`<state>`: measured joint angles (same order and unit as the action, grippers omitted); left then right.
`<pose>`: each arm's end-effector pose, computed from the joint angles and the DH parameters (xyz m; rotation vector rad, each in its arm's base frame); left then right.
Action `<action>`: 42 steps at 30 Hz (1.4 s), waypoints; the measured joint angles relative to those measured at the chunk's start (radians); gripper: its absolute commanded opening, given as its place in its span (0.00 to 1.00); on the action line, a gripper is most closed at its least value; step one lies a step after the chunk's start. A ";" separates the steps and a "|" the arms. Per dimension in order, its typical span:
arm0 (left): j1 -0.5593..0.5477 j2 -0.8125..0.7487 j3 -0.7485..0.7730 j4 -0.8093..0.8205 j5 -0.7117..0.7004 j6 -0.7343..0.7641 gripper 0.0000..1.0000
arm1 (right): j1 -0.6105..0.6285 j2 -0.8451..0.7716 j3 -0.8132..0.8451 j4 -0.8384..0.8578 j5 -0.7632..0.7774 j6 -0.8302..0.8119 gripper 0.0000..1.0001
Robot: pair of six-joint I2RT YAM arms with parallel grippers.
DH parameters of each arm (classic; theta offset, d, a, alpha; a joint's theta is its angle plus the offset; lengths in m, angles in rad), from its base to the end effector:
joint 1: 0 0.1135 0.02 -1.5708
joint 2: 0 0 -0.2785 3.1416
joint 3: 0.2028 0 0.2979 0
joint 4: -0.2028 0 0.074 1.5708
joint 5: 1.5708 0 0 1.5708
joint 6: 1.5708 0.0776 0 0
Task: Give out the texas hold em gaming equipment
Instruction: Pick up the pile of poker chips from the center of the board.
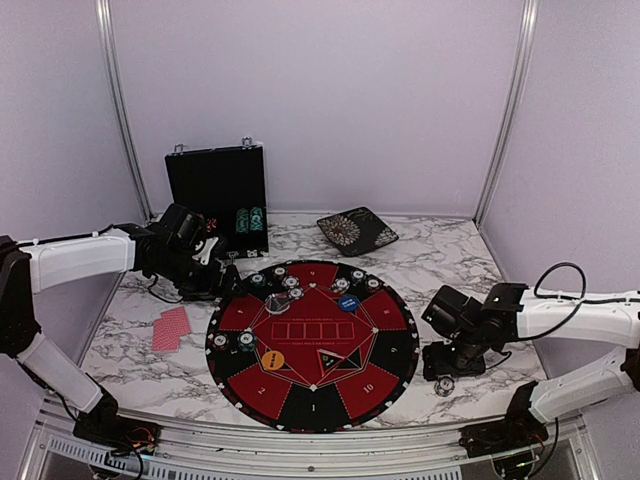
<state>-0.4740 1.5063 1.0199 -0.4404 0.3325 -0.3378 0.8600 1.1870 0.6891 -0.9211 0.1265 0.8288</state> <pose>0.3234 -0.1944 0.1902 0.3198 2.5651 -0.7379 0.1533 0.1630 0.1359 -0.0317 2.9460 0.0436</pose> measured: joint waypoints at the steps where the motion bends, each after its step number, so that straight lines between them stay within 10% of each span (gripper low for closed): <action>1: 0.000 0.000 0.000 0.000 0.000 0.000 0.99 | 0.000 -0.003 -0.008 0.000 -0.003 0.006 0.74; 42: 0.000 0.000 0.000 0.000 0.000 0.000 0.99 | 0.028 -0.009 -0.136 0.092 -0.065 0.070 0.30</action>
<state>-0.4740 1.5066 1.0199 -0.4400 0.3328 -0.3374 0.8883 1.1778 0.5533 -0.8295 0.0612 0.8986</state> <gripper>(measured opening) 0.989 0.406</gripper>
